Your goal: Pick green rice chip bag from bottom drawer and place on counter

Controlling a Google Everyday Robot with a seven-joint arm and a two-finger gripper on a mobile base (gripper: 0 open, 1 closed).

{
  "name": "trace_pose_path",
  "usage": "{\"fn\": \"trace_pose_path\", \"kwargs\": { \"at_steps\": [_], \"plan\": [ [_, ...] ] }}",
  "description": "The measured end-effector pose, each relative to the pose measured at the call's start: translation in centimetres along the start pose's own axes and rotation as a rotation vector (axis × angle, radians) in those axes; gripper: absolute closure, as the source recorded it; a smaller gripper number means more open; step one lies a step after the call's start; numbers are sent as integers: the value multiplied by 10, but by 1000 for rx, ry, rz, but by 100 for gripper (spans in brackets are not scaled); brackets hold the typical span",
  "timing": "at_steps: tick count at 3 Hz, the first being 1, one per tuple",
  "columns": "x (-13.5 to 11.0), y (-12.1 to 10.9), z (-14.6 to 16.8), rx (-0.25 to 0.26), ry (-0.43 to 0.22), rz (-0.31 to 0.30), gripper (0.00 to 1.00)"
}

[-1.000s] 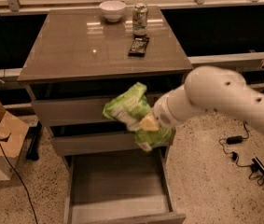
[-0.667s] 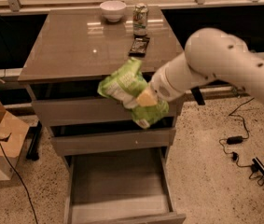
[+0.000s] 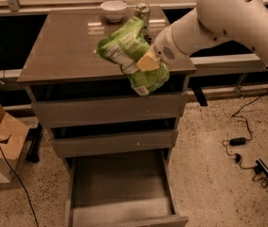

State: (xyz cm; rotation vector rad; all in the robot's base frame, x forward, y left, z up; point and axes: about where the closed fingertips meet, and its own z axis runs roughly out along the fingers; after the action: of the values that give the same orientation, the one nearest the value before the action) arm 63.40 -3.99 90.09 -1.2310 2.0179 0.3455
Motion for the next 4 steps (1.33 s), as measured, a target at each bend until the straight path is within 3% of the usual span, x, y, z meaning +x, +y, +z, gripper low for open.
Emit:
{"fn": "trace_pose_path", "kwargs": {
  "at_steps": [1,3,4],
  "plan": [
    [-11,-5,12,3,16,-51,100],
    [-84,-18,33,62,4,-255,100],
    [-114,-22,51,65,-1,-342,100]
  ]
}}
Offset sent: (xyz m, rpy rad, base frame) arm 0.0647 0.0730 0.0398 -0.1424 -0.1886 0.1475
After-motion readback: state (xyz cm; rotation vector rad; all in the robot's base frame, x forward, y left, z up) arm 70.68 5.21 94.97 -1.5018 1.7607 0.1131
